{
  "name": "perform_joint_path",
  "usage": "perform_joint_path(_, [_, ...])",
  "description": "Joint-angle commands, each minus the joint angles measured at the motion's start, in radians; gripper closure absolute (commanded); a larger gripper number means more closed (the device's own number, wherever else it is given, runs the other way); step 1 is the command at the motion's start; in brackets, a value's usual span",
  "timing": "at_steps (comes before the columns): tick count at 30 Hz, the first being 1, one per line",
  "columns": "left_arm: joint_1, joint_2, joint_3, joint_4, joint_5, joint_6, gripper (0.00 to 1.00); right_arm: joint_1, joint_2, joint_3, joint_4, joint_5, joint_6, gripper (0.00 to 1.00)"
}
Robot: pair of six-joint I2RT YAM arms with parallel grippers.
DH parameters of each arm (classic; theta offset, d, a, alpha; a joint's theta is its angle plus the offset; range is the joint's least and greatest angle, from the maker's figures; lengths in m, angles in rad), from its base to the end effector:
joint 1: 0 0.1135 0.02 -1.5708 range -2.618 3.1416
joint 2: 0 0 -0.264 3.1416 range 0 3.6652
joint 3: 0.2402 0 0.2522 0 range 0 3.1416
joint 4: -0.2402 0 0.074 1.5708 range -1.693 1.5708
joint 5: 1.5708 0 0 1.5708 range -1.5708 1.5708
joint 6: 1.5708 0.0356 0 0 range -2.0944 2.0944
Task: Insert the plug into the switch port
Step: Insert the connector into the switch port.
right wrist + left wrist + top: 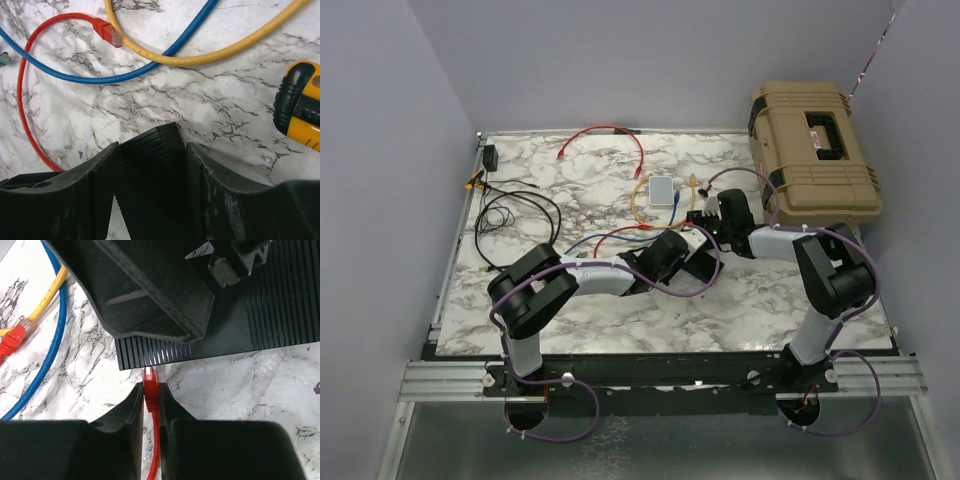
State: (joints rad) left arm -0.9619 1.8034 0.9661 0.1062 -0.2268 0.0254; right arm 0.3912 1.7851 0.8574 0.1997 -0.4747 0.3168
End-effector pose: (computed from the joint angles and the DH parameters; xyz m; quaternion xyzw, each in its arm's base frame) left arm 0.2184 -0.2992 0.1560 0.3893 0.8208 -0.0906 0.4080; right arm 0.3173 0.1485 0.1411 -0.1291 0.8827 0.3391 0.2985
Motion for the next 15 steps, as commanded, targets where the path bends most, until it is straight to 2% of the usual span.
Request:
perform_joint_path(1, [-0.004, -0.003, 0.009, 0.238, 0.021, -0.022, 0.98, 0.063, -0.016, -0.068, -0.167, 0.038, 0.014, 0.44])
perform_joint_path(8, [-0.004, -0.037, -0.022, 0.142, 0.017, -0.067, 0.82, 0.047, -0.105, -0.132, -0.139, 0.227, 0.042, 0.41])
perform_joint_path(11, [-0.004, -0.061, -0.006, 0.082, 0.026, -0.081, 0.67, 0.037, -0.125, -0.152, -0.122, 0.263, 0.051, 0.39])
perform_joint_path(15, [-0.003, -0.096, -0.006, 0.027, 0.042, -0.074, 0.57, 0.019, -0.111, -0.142, -0.139, 0.258, 0.053, 0.38])
